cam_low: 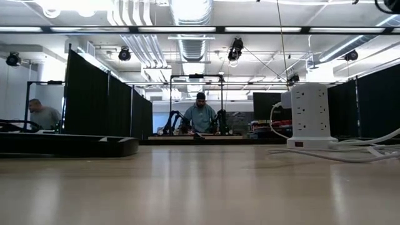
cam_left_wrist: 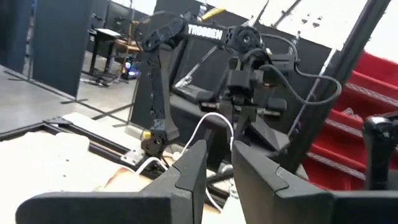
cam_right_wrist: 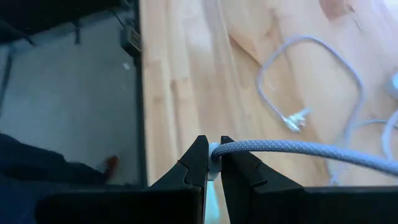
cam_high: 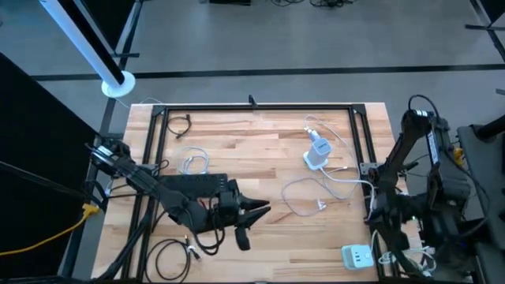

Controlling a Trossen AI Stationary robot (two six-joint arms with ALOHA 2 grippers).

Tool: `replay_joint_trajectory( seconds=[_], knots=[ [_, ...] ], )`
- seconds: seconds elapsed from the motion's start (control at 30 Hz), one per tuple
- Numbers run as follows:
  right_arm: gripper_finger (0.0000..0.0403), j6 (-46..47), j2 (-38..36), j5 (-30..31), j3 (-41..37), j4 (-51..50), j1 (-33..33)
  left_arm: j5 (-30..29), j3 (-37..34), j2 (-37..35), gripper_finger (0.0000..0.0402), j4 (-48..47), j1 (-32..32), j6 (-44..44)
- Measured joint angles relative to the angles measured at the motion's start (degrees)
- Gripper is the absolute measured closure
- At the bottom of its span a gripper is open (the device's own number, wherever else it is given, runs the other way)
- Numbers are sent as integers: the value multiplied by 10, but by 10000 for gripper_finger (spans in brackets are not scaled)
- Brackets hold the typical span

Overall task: Insert USB
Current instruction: Insert the purple charger cable into the bottom white outlet extension

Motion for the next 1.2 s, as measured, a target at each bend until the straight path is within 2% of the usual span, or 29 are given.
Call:
replay_joint_trajectory(
  seconds=[0.1,0.2,0.3,0.4,0.53,0.7,0.87,1.0,1.2],
  knots=[
    [388,-18,4,-19,-8,-1,-19,6,0,17,338,-1,9,0],
    [388,-22,-1,-22,-9,-5,-38,46,0,44,338,21,21,-7],
    [388,-30,-3,-26,-10,-2,-62,85,4,90,338,73,39,-17],
    [388,-57,-25,-26,-9,19,-90,96,33,147,338,109,54,-16],
    [388,-76,-51,-31,-9,46,-126,96,111,228,338,106,76,-11],
    [388,-104,-78,-27,-8,77,-153,97,262,330,324,60,95,32],
    [388,-122,-83,-26,-8,93,-169,97,403,407,281,-25,108,45],
    [388,-123,-82,-14,-8,106,-177,99,483,445,239,-50,117,45],
    [388,-127,-82,2,-8,111,-182,151,548,472,190,-76,127,45]
  ],
)
